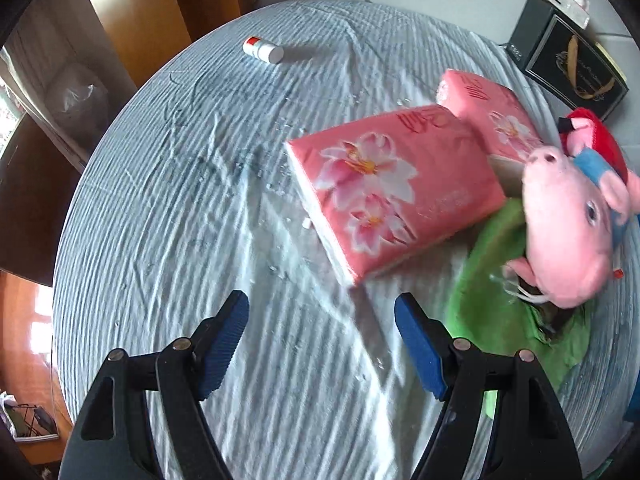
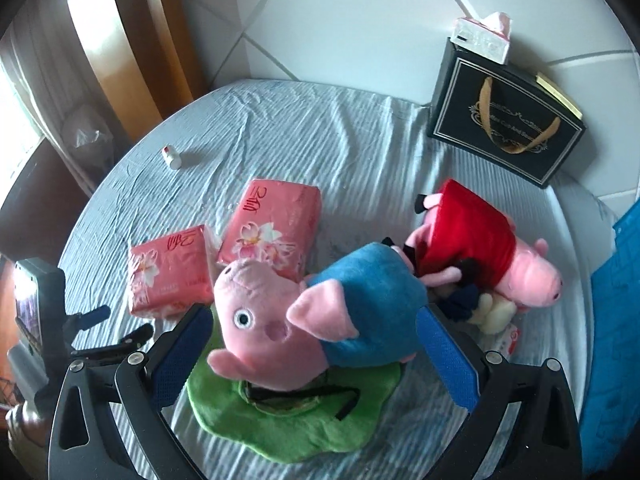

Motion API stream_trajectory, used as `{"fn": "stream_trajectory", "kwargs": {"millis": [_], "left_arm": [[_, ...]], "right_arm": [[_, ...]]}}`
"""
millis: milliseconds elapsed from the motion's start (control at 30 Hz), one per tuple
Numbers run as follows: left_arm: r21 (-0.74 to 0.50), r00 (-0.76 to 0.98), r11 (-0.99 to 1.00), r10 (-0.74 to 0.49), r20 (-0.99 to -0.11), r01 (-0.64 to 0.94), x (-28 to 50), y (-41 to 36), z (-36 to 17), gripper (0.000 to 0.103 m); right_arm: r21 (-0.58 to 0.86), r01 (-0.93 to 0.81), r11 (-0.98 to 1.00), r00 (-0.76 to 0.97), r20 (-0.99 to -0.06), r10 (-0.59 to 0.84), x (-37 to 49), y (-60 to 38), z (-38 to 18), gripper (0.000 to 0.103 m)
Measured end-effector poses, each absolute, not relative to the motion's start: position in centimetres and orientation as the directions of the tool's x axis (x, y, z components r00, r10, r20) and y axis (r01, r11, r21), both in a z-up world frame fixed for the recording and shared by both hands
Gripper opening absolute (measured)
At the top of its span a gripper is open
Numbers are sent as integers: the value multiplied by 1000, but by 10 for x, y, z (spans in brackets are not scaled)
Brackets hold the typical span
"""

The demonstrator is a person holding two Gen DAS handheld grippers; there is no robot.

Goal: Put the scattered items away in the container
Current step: 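Grasp a pink tissue pack with the left gripper while the right grasps another pink tissue pack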

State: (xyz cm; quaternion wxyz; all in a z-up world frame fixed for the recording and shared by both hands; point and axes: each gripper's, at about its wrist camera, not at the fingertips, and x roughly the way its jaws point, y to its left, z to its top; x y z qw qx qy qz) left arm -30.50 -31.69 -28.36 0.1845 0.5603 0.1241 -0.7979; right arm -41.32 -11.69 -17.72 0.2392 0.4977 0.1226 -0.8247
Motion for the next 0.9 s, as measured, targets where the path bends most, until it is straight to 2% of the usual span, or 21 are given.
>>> {"fn": "stream_trajectory", "kwargs": {"millis": [200, 400, 600, 800, 833, 900], "left_arm": [[86, -291, -850, -270, -918, 520, -339, -377, -285, 75], [112, -298, -838, -311, -903, 534, -370, -408, -270, 75], [-39, -366, -835, -198, -910, 549, -363, -374, -237, 75], [-145, -325, -808, -61, -944, 572, -386, -326, -254, 75], [-111, -299, -807, -84, -951, 580, -390, -320, -259, 76], [-72, -287, -811, -120, -950, 580, -396, -313, -264, 91]], "right_arm": [[21, 538, -842, -369, -893, -258, -441, -155, -195, 103], [51, 537, -842, -336, -903, -268, -461, -186, -209, 103], [46, 505, -862, -360, -896, -259, -476, -188, -211, 103], [57, 479, -876, -337, -909, -244, -485, -174, -222, 103], [57, 476, -878, -335, -911, -241, -487, -173, -224, 103], [63, 469, -881, -331, -912, -241, -491, -172, -227, 103]]}}
